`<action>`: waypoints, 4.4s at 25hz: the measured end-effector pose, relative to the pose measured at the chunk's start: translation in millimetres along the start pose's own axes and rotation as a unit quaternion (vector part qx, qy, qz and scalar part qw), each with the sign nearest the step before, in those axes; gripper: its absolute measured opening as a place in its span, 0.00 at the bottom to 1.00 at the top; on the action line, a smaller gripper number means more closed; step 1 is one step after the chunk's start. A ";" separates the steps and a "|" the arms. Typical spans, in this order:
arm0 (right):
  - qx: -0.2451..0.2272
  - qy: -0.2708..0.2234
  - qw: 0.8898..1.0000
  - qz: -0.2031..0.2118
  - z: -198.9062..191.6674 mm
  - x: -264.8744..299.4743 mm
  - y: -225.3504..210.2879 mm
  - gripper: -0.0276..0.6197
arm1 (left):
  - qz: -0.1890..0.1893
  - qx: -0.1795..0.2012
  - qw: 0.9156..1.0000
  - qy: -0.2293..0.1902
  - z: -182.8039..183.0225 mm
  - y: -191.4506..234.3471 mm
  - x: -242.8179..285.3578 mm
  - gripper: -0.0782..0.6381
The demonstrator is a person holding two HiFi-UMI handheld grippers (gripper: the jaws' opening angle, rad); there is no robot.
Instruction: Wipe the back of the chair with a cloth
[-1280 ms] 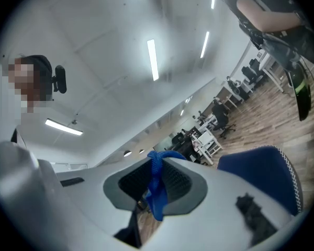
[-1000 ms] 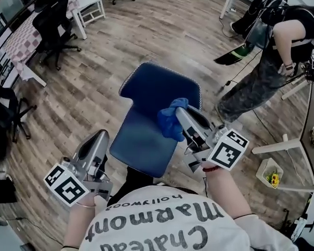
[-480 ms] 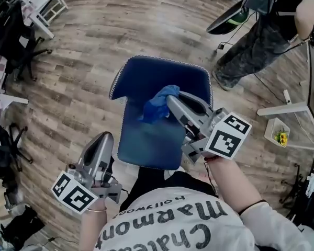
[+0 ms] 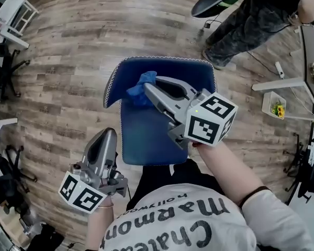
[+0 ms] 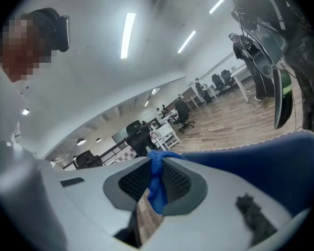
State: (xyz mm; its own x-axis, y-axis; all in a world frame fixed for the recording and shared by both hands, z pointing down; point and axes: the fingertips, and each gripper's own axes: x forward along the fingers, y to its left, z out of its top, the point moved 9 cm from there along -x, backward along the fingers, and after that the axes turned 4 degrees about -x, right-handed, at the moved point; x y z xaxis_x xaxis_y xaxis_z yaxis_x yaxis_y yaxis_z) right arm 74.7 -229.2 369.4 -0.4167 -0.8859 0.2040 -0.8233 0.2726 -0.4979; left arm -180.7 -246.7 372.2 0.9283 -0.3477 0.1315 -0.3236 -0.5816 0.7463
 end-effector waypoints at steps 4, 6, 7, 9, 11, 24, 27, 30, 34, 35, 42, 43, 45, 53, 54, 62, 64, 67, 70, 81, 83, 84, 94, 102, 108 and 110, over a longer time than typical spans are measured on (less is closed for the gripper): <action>0.014 0.004 1.000 -0.015 -6.6 14.9 -10.8 0.15 | 0.012 0.016 0.999 0.047 -2.5 18.5 27.6 0.12; 0.015 0.007 1.000 -0.014 -9.6 25.4 -14.3 0.15 | 0.024 0.018 0.998 0.056 -2.9 29.2 40.4 0.12; 0.012 0.009 1.000 -0.012 -11.0 31.9 -14.6 0.15 | 0.028 0.018 0.998 0.058 -2.4 34.6 45.8 0.12; 0.002 0.012 1.000 -0.010 -14.4 45.4 -13.8 0.15 | 0.033 0.016 0.997 0.062 -0.2 44.1 54.3 0.12; 0.000 0.012 1.000 -0.010 -20.1 56.0 -13.7 0.15 | 0.034 0.013 0.997 0.068 1.4 50.9 59.6 0.12; 0.098 -0.047 0.991 -0.073 -30.9 34.5 -52.9 0.15 | 0.011 0.010 0.993 0.119 -2.5 66.3 94.9 0.12; 0.105 -0.057 0.987 -0.111 -33.6 6.8 -62.9 0.15 | 0.002 0.012 0.991 0.131 -9.1 63.2 106.8 0.12; 0.123 -0.083 0.976 -0.158 -37.8 -29.3 -78.1 0.15 | -0.008 0.015 0.991 0.130 -13.9 55.2 119.6 0.12; 0.136 -0.121 0.962 -0.203 -32.9 -68.6 -100.1 0.15 | -0.010 0.030 0.991 0.130 -16.6 45.3 129.6 0.12; 0.136 -0.127 0.960 -0.210 -32.3 -76.1 -105.1 0.15 | -0.008 0.033 0.991 0.131 -17.4 43.4 130.6 0.12; 0.135 -0.144 0.954 -0.224 -31.8 -115.4 -125.3 0.15 | 0.012 0.046 0.994 0.099 -20.1 22.4 130.8 0.12; 0.145 -0.150 0.951 -0.227 -34.6 -120.0 -128.3 0.15 | 0.016 0.047 0.994 0.097 -20.9 21.6 130.0 0.12; 0.158 -0.158 0.947 -0.230 -39.9 -126.5 -133.1 0.15 | 0.023 0.050 0.994 0.095 -22.6 21.1 128.2 0.12; 0.151 -0.152 0.943 -0.255 -45.0 -147.7 -142.3 0.15 | 0.045 0.041 0.996 0.072 -24.0 24.8 118.5 0.12; 0.150 -0.153 0.941 -0.261 -45.6 -151.0 -143.3 0.15 | 0.048 0.039 0.996 0.069 -23.2 25.9 117.1 0.12; 0.106 -0.143 0.950 -0.257 -48.5 -119.1 -124.8 0.15 | 0.077 0.022 0.995 0.060 -27.1 38.8 95.4 0.12; 0.084 -0.121 0.961 -0.234 -49.5 -94.6 -113.9 0.15 | 0.084 0.025 0.994 0.066 -28.7 42.6 89.7 0.12; 0.062 -0.086 0.976 -0.189 -53.2 -51.3 -95.5 0.15 | 0.092 0.028 0.992 0.076 -27.3 51.2 81.5 0.12; 0.053 -0.060 0.987 -0.142 -57.5 -10.4 -75.1 0.15 | 0.100 0.021 0.992 0.068 -22.7 59.2 72.4 0.12; 0.052 0.002 0.999 -0.001 -75.2 80.9 -16.2 0.15 | 0.128 -0.002 0.990 0.052 -20.5 76.8 38.2 0.12; 0.047 0.007 0.999 -0.009 -77.9 84.9 -16.8 0.15 | 0.127 -0.007 0.990 0.061 -26.3 76.5 34.8 0.12; 0.047 0.005 0.999 -0.020 -78.0 84.0 -20.6 0.15 | 0.125 -0.008 0.990 0.067 -29.7 75.3 34.7 0.12; 0.059 -0.028 0.992 -0.109 -69.3 30.6 -68.6 0.15 | 0.090 -0.002 0.988 0.122 -51.8 67.7 59.9 0.12; 0.050 -0.056 0.978 -0.193 -63.0 -38.1 -98.2 0.15 | 0.059 0.004 0.988 0.140 -68.2 44.7 88.5 0.12; 0.069 -0.085 0.956 -0.272 -63.7 -97.2 -125.7 0.15 | 0.051 0.030 0.984 0.170 -87.6 24.1 99.6 0.12; 0.071 -0.093 0.951 -0.287 -61.2 -116.4 -133.2 0.15 | 0.050 0.036 0.983 0.174 -92.1 18.7 100.9 0.12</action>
State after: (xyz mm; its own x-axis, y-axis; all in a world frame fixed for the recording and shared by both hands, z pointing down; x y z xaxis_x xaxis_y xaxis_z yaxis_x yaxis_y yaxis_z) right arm 209.2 -139.4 463.5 0.1722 -0.9281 0.3300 -0.8283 -0.3177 -0.4614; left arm -76.3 -224.9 459.5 0.8935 -0.1396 0.4268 -0.4166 -0.6124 0.6719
